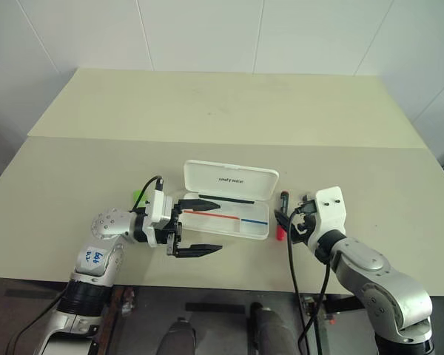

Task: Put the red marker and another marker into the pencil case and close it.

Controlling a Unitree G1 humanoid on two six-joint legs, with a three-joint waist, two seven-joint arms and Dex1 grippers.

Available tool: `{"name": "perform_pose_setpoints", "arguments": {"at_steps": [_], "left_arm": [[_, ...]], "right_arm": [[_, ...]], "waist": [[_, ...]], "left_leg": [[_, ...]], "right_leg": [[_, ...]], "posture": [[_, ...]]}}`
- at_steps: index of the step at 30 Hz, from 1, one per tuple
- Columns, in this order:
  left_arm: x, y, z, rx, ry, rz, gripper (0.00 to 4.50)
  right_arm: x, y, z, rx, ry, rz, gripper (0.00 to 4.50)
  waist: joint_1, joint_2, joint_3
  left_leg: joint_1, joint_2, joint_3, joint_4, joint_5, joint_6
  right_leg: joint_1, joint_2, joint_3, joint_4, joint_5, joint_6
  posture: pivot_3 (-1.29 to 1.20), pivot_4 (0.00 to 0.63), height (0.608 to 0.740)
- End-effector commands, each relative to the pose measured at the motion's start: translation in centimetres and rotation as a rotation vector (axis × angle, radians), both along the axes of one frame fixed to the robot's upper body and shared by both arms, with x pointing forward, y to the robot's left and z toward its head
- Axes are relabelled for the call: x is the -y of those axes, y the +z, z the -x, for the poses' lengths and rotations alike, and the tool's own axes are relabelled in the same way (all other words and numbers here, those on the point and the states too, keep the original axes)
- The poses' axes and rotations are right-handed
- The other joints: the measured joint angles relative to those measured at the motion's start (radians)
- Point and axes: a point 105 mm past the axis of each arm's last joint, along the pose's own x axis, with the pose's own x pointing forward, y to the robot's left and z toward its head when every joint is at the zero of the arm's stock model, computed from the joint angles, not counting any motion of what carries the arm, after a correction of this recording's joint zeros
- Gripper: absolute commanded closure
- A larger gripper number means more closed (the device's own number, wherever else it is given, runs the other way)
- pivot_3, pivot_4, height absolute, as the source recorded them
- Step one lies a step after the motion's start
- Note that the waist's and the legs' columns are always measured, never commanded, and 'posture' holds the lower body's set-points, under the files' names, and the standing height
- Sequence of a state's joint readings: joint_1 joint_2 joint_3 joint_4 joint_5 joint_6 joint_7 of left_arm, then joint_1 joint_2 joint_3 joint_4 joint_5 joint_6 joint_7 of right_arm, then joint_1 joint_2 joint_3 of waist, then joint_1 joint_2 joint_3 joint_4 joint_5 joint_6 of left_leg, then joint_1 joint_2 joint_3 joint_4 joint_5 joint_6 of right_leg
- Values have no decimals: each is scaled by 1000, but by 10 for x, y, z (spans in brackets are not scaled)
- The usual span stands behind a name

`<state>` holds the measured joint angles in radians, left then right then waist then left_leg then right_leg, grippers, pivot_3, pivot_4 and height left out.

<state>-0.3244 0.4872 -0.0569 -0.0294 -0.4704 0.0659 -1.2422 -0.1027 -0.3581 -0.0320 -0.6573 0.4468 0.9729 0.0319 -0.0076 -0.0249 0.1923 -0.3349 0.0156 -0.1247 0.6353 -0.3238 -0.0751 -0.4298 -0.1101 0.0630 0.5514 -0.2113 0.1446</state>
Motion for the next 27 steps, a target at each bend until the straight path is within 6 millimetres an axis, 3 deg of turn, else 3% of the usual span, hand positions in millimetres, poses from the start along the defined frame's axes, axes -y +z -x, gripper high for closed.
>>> {"name": "perform_pose_setpoints", "arguments": {"at_steps": [1, 27], "left_arm": [[1, 6, 6, 28, -15, 38, 14], [19, 17, 1, 59, -54, 100, 14]], "right_arm": [[-1, 3, -1, 15, -8, 4, 776], [10, -24, -6, -120, -64, 134, 776]], "waist": [[-1, 0, 0], [0, 0, 0]], "left_leg": [[0, 0, 0, 0, 0, 0], [0, 0, 0, 0, 0, 0]], "right_leg": [[0, 0, 0, 0, 0, 0], [0, 0, 0, -1, 0, 0]], "posture": [[0, 150, 740], [0, 150, 740]]}}
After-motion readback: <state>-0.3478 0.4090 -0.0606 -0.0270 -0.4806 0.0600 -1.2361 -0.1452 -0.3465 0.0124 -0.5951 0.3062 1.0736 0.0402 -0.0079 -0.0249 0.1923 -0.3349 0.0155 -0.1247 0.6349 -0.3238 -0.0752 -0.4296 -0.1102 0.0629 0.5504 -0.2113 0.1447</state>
